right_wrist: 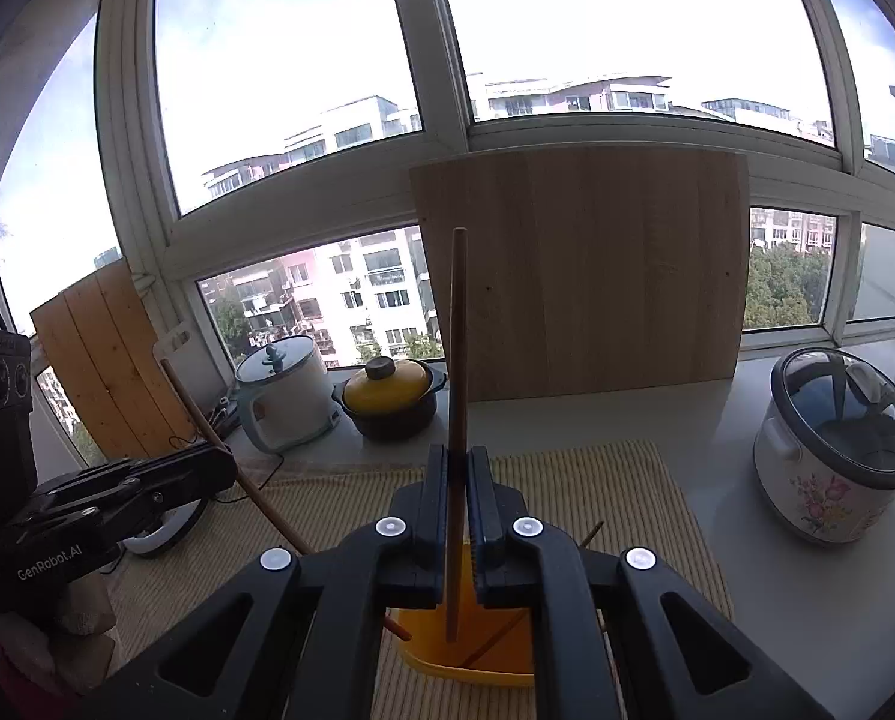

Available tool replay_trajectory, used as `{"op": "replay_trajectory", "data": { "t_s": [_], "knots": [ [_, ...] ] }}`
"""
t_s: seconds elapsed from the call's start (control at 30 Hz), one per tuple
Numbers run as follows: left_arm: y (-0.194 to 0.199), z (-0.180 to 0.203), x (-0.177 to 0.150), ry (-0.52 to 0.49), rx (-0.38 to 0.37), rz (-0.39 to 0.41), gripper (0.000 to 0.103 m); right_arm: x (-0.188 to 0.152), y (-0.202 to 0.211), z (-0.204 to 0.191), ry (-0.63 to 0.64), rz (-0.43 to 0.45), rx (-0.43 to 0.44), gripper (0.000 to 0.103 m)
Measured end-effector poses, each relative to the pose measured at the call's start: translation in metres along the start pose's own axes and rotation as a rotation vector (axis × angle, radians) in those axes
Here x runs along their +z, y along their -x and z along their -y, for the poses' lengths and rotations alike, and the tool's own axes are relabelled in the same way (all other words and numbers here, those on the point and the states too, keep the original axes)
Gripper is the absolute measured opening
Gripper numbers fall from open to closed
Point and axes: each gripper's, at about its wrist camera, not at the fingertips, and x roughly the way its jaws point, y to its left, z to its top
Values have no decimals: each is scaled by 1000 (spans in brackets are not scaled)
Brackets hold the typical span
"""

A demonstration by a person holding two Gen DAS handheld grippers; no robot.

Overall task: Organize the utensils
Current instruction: 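Carry the left tool's chopstick into the yellow container while the right tool carries its own, then open the left tool to drop its chopstick while the right tool releases too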

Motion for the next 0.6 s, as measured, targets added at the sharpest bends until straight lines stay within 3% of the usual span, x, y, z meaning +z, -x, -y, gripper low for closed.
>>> {"op": "replay_trajectory", "data": {
  "t_s": [0.6],
  "knots": [
    [-52, -8, -18, 47, 14, -92, 3, -37, -43, 29, -21, -113, -51, 4]
  ]
}}
